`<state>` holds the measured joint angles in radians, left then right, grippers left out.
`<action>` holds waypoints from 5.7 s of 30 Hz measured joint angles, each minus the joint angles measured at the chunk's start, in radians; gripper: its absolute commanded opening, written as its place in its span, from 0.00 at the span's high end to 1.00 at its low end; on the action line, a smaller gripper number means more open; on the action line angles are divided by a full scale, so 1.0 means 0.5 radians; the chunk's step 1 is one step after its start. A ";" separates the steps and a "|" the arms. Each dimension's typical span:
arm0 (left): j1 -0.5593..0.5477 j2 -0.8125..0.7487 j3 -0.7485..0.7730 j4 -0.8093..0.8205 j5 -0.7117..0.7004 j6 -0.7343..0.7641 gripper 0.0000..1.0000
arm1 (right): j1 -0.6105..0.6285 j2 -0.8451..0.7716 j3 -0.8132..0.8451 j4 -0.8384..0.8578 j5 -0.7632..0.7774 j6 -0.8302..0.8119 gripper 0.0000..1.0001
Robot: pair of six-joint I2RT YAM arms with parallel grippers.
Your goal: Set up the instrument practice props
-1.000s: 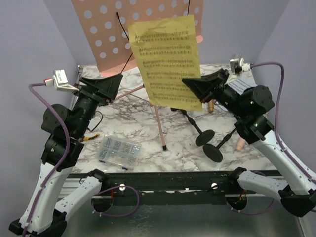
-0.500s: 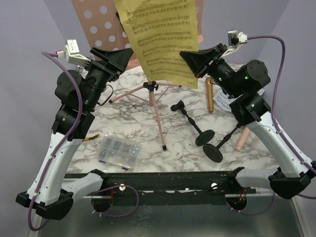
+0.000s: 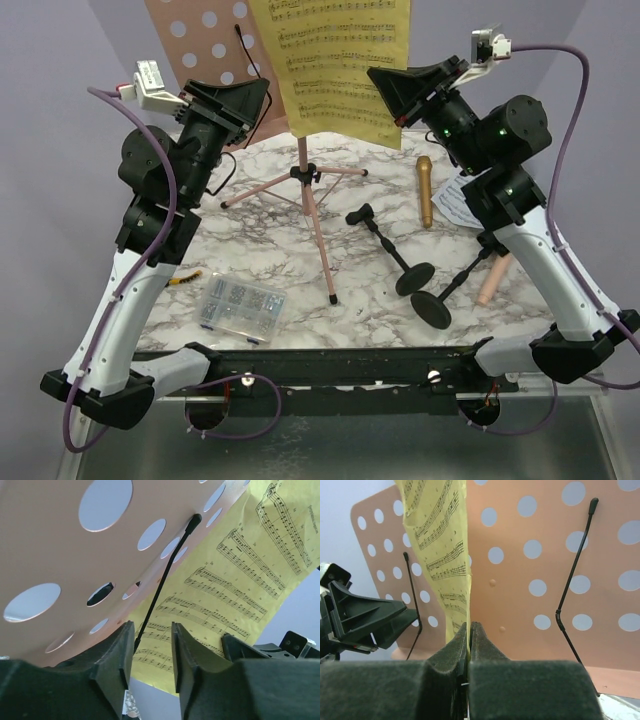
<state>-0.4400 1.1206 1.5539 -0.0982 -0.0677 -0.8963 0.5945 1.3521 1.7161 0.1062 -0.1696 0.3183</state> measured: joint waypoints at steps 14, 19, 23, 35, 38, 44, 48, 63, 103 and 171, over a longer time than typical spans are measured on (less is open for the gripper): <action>0.000 0.069 0.013 0.071 0.001 0.006 0.77 | -0.067 0.162 0.132 0.063 -0.076 -0.011 0.99; 0.000 0.069 0.013 0.097 0.000 0.029 0.81 | -0.068 0.208 0.211 0.092 -0.095 -0.012 0.99; 0.001 0.069 0.011 0.150 0.008 0.050 0.89 | -0.068 0.250 0.257 0.107 -0.109 -0.011 0.99; 0.000 0.073 -0.005 0.327 0.151 0.156 0.76 | -0.077 0.297 0.264 0.117 -0.105 -0.013 0.99; 0.000 0.051 -0.068 0.346 0.151 0.159 0.69 | -0.077 0.285 0.243 0.140 -0.077 -0.014 0.99; -0.001 -0.005 -0.169 0.348 0.137 0.172 0.58 | -0.077 0.233 0.170 0.162 -0.003 -0.034 0.99; -0.001 -0.017 -0.174 0.359 0.094 0.188 0.54 | -0.077 0.220 0.169 0.175 0.010 -0.047 1.00; 0.000 0.021 -0.188 0.383 0.063 0.178 0.64 | -0.079 0.220 0.169 0.182 0.009 -0.048 0.99; 0.012 -0.023 -0.481 0.900 0.532 0.766 1.00 | -0.080 0.341 0.157 0.447 -0.250 0.082 0.99; 0.012 -0.063 -0.493 0.929 0.606 0.710 0.73 | 0.096 0.912 0.640 0.733 -0.900 0.343 0.99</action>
<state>-0.4339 1.0889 1.3075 0.3660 0.2352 -0.5415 0.6426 1.8084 2.0361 0.4728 -0.6197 0.4900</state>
